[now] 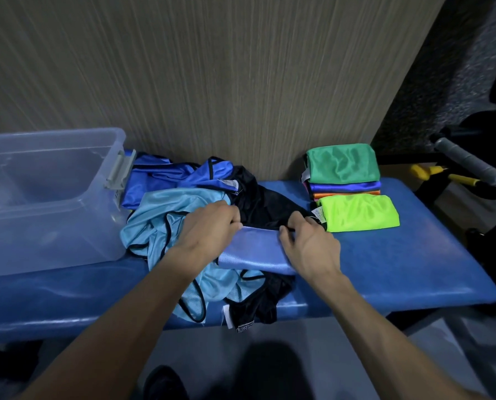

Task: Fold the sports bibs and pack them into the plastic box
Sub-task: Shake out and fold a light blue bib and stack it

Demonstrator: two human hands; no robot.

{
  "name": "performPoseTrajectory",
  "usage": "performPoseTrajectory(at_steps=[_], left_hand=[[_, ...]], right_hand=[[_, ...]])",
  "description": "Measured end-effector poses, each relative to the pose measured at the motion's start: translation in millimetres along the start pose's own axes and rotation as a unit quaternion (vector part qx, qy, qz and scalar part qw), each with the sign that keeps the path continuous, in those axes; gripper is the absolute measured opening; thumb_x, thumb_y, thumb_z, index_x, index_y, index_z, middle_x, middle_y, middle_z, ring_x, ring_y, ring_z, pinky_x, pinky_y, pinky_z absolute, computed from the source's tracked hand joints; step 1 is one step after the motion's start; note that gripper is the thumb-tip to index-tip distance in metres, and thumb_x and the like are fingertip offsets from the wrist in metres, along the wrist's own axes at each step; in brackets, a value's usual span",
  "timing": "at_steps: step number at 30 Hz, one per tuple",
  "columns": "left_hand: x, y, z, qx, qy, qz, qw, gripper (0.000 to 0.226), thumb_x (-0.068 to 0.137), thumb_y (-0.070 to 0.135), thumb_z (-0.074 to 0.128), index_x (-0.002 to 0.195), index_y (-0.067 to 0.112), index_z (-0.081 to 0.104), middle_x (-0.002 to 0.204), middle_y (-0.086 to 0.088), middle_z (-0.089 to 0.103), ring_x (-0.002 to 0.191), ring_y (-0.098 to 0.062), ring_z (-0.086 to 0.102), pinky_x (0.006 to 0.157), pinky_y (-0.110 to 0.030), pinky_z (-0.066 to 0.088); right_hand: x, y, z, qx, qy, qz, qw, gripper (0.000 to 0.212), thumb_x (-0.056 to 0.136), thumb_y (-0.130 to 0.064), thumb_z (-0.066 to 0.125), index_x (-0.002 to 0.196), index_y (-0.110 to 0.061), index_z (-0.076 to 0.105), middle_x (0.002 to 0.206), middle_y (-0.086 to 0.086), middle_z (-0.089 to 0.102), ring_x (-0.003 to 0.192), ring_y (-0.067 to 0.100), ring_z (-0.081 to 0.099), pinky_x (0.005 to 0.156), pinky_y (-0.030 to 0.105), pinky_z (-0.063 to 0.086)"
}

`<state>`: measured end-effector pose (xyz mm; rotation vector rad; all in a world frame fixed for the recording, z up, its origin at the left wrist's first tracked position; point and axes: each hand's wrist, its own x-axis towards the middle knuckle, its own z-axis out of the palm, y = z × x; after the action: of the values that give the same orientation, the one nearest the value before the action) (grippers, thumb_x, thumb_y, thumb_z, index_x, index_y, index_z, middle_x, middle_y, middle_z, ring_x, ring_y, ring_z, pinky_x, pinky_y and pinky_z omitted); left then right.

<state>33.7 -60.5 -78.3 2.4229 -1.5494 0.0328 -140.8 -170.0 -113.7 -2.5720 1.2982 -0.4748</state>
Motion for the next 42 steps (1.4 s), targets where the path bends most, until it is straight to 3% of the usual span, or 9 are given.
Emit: performPoseTrajectory(at_steps=[6, 10, 12, 18, 31, 33, 37, 39, 42], left_hand=[[4.6, -6.2, 11.0, 0.010, -0.003, -0.022, 1.000, 0.020, 0.100, 0.014, 0.051, 0.083, 0.013, 0.062, 0.082, -0.003, 0.058, 0.075, -0.026, 0.058, 0.063, -0.042, 0.047], [8.8, -12.0, 21.3, -0.025, -0.031, -0.046, 0.998, 0.035, 0.087, -0.006, 0.046, 0.064, 0.019, 0.038, 0.066, 0.000, 0.038, 0.059, -0.023, 0.037, 0.054, -0.038, 0.027], [15.4, -16.8, 20.3, -0.092, -0.056, -0.066, 0.992, 0.032, 0.089, -0.003, 0.046, 0.068, 0.021, 0.044, 0.070, -0.001, 0.042, 0.064, -0.023, 0.038, 0.060, -0.037, 0.031], [23.0, -21.4, 4.8, -0.346, -0.119, -0.098, 0.926, 0.021, 0.105, 0.015, 0.053, 0.094, 0.010, 0.069, 0.073, 0.005, 0.060, 0.066, -0.008, 0.055, 0.065, -0.023, 0.046], [29.1, -33.0, 13.1, -0.508, -0.159, -0.128, 0.837, 0.028, 0.106, 0.006, 0.048, 0.108, 0.020, 0.072, 0.064, -0.001, 0.053, 0.062, -0.008, 0.048, 0.060, -0.016, 0.041], [29.2, -29.2, 9.8, -0.483, -0.175, -0.131, 0.848, 0.031, 0.108, 0.006, 0.042, 0.109, 0.018, 0.070, 0.069, 0.002, 0.053, 0.064, -0.005, 0.051, 0.063, -0.014, 0.042], [25.2, -9.9, 10.6, -0.204, -0.035, -0.046, 0.977, 0.027, 0.107, 0.012, 0.039, 0.112, 0.015, 0.066, 0.112, -0.004, 0.064, 0.109, -0.022, 0.056, 0.093, -0.032, 0.044], [6.7, 11.4, 9.5, -0.128, 0.058, 0.067, 0.988, 0.020, 0.106, 0.021, 0.042, 0.108, 0.020, 0.062, 0.107, 0.002, 0.058, 0.103, -0.020, 0.048, 0.089, -0.036, 0.042], [-19.6, 31.2, 23.2, -0.018, 0.009, 0.198, 0.980, 0.040, 0.103, 0.045, 0.029, 0.112, 0.025, 0.063, 0.112, 0.009, 0.054, 0.107, -0.016, 0.046, 0.093, -0.035, 0.041]], right_hand=[[-5.1, 1.7, 5.4, 0.040, 0.018, 0.027, 0.999, 0.027, 0.106, -0.042, 0.041, 0.100, -0.017, 0.047, 0.103, 0.006, 0.057, 0.086, 0.038, 0.060, 0.062, 0.039, 0.038], [-7.4, 0.9, 5.7, 0.046, 0.026, 0.029, 0.998, 0.026, 0.107, -0.041, 0.040, 0.101, -0.016, 0.048, 0.105, 0.006, 0.056, 0.084, 0.038, 0.059, 0.062, 0.039, 0.036], [-7.8, 0.4, 5.6, 0.047, 0.026, 0.032, 0.998, 0.026, 0.107, -0.040, 0.040, 0.101, -0.016, 0.047, 0.105, 0.006, 0.056, 0.084, 0.038, 0.059, 0.061, 0.039, 0.035], [-7.8, 0.3, 5.4, 0.049, 0.022, 0.038, 0.998, 0.026, 0.106, -0.041, 0.041, 0.100, -0.016, 0.047, 0.104, 0.005, 0.055, 0.082, 0.037, 0.058, 0.062, 0.039, 0.035], [-8.3, -2.3, 1.5, 0.057, 0.007, 0.047, 0.997, 0.026, 0.106, -0.043, 0.042, 0.099, -0.018, 0.047, 0.102, 0.003, 0.054, 0.072, 0.027, 0.042, 0.063, 0.039, 0.039], [-8.7, -2.6, 0.9, 0.059, 0.008, 0.044, 0.997, 0.026, 0.105, -0.043, 0.043, 0.098, -0.018, 0.046, 0.102, 0.003, 0.054, 0.072, 0.028, 0.043, 0.063, 0.039, 0.039], [-7.1, -1.0, 1.3, 0.068, 0.011, 0.045, 0.997, 0.027, 0.104, -0.044, 0.045, 0.096, -0.018, 0.047, 0.101, 0.003, 0.056, 0.082, 0.036, 0.056, 0.066, 0.041, 0.042], [-6.6, -1.3, 1.2, 0.069, 0.012, 0.045, 0.997, 0.026, 0.103, -0.043, 0.047, 0.094, -0.019, 0.046, 0.100, 0.003, 0.057, 0.085, 0.038, 0.058, 0.067, 0.042, 0.044], [-1.0, 1.2, -3.1, 0.089, -0.008, 0.062, 0.994, 0.025, 0.100, -0.044, 0.053, 0.089, -0.021, 0.050, 0.092, 0.002, 0.063, 0.084, 0.034, 0.059, 0.066, 0.039, 0.045]])
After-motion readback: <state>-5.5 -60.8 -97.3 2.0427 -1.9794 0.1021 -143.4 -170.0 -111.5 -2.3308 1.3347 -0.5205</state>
